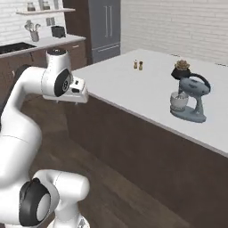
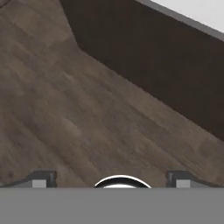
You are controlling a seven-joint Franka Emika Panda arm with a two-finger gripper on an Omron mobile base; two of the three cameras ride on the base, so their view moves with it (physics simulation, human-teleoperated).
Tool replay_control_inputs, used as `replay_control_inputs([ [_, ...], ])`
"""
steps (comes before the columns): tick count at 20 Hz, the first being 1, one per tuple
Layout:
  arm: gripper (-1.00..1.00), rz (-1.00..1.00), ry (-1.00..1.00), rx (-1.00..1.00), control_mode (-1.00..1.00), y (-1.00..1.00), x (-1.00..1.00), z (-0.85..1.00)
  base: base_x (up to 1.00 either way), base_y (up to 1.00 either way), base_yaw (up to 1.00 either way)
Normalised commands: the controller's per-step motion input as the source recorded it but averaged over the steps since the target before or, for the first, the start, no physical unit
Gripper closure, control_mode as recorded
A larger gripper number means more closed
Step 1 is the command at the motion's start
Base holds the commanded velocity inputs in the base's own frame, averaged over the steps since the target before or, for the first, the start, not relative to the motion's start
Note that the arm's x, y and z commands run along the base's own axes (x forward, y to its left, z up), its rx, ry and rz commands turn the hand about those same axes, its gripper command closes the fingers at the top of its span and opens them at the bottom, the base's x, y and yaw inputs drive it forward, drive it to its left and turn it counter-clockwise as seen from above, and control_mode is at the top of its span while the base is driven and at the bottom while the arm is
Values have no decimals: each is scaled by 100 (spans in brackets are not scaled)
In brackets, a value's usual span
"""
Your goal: Navigate to the stand mixer.
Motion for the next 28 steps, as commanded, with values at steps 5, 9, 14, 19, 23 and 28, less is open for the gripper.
replay_control_inputs([
  [5,-100,0,0,0,100,0,0,0,40,-82,-61],
  [9,-100,0,0,0,100,0,0,0,70,-52,-63],
  [14,-100,0,0,0,100,0,0,0,75,-10,-51],
  [19,-100,0,0,0,100,0,0,0,85,55,-28],
  [23,-100,0,0,0,100,0,0,0,73,31,-11],
  [28,-100,0,0,0,100,0,0,0,30,3,0],
])
